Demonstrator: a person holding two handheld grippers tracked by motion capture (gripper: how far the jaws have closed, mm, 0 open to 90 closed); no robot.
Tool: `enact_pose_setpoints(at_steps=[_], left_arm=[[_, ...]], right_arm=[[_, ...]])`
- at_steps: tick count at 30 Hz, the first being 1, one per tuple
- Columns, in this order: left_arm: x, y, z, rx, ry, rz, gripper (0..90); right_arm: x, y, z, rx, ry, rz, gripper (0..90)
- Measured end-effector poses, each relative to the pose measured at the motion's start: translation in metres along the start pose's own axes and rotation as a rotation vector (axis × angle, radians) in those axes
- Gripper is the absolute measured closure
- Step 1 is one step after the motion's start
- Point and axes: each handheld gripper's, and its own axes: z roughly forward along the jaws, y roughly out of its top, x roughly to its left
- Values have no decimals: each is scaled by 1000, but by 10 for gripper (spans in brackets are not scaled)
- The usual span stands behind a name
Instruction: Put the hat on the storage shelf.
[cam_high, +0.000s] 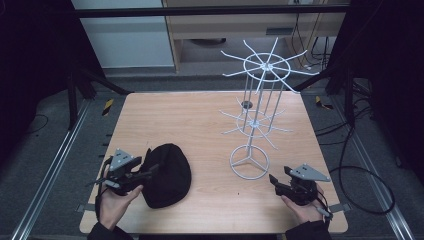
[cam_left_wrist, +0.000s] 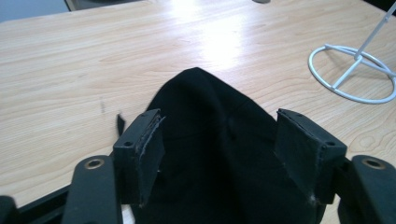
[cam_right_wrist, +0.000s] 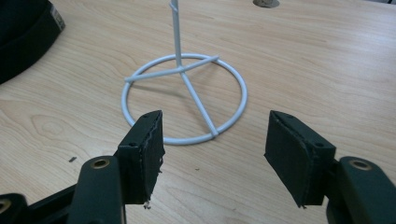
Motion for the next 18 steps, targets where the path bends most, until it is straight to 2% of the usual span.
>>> enact_pose_setpoints(at_steps=[5,14,17,18], left_arm=[[-8,2,20,60,19,18,342],[-2,-8,39,139,44,11,396],[-2,-12,47,186,48,11,469],[-2,-12,47,186,48,11,492]], right_arm=[[-2,-2,1,16,-2,-2,374],[-3,-3,5,39,3,-4,377],[-4,-4,7,47,4,-6,383],[-4,-5,7,50,6,-2,383]])
